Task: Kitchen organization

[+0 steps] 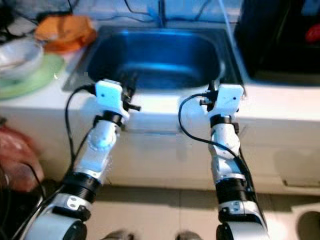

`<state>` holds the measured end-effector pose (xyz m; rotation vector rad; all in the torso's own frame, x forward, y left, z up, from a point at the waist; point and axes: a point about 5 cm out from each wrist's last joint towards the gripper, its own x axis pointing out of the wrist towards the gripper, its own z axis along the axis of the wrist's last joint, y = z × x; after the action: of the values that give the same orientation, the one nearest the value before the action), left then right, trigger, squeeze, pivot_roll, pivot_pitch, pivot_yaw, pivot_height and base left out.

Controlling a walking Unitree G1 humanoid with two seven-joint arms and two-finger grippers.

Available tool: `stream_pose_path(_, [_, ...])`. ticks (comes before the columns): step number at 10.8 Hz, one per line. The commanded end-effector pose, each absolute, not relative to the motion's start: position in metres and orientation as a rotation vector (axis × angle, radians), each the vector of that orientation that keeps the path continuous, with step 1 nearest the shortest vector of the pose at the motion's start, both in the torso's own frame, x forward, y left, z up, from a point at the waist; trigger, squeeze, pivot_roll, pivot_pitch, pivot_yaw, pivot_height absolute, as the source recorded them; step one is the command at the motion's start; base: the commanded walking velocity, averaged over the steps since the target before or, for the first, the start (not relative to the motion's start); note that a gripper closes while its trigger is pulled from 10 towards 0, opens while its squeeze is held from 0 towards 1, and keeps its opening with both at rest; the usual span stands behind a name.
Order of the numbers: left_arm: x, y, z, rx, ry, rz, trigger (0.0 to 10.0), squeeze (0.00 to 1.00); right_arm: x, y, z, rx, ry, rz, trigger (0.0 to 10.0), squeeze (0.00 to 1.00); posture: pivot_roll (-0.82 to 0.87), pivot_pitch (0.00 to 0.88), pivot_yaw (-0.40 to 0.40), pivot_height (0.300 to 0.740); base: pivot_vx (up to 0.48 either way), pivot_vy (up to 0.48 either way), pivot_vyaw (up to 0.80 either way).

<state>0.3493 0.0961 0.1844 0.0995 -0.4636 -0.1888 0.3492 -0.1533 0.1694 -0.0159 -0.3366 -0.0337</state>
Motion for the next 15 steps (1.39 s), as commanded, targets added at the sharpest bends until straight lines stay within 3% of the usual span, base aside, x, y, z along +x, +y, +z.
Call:
stream_pose_path(1, [0.3496,0.1031,0.1826,0.099,-0.456,-0.165,10.0,0.0,0.3487,-0.145,0.1695,-0.001,-0.339,-0.01,10.0,0.0,-0.02,0.145,0.026,0.74,0.364,0.0,0.0])
stream_pose_path(5, [0.3486,0.102,0.1825,0.099,-0.458,-0.171,10.0,0.0,0.3485,-0.1447,0.1689,0.001,-0.337,-0.008,10.0,0.0,-0.02,0.148,0.024,0.74,0.361,0.0,0.0])
stream_pose_path(11, [0.3483,0.1006,0.1801,0.093,-0.442,-0.175,10.0,0.0,0.3485,-0.144,0.1673,0.004,-0.329,-0.007,10.0,0.0,-0.02,0.149,0.024,0.74,0.0,0.0,0.0])
stream_pose_path(15, [0.3484,0.101,0.1784,0.085,-0.431,-0.174,10.0,0.0,0.3485,-0.1428,0.1659,0.002,-0.322,0.0,10.0,0.0,-0.02,0.147,0.026,0.74,0.0,0.445,0.0])
